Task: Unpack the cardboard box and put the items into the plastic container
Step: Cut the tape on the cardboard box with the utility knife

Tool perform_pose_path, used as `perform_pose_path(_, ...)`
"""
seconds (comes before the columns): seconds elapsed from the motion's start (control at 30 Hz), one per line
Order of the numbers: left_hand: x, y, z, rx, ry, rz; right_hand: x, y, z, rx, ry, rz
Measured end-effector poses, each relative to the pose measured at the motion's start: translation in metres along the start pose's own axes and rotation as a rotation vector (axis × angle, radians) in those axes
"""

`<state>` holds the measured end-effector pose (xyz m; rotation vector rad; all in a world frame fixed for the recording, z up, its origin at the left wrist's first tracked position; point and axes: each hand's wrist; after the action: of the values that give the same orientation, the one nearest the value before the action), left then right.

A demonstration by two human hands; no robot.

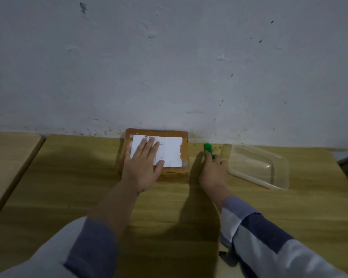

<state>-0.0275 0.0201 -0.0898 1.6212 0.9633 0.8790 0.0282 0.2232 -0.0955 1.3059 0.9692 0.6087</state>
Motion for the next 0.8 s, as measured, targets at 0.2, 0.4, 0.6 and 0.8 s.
perform_pose_path(0.2, 0.001, 0.005, 0.0, -0.063, 0.018, 0.029, 0.002, 0.014, 0.002, -0.06, -0.196, -0.367)
perform_pose_path(0.4, 0.005, 0.01, 0.013, -0.076, 0.029, 0.025, -0.003, 0.041, 0.019, -0.162, -0.35, -0.785)
perform_pose_path(0.6, 0.008, 0.016, 0.033, -0.071, 0.054, 0.024, -0.006, 0.068, 0.036, -0.467, -0.35, -1.066)
perform_pose_path(0.8, 0.009, 0.018, 0.037, -0.079, 0.066, 0.024, -0.016, 0.062, 0.048, -0.137, -0.304, -0.909)
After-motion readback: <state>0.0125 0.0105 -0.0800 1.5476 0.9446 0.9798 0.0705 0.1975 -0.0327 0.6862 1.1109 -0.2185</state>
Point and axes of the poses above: each hand's wrist, its own z-axis away from the middle knuckle, its own y-axis out of the back of the hand, x = y × z, and after that the axes turned 15 degrees about x, right-handed
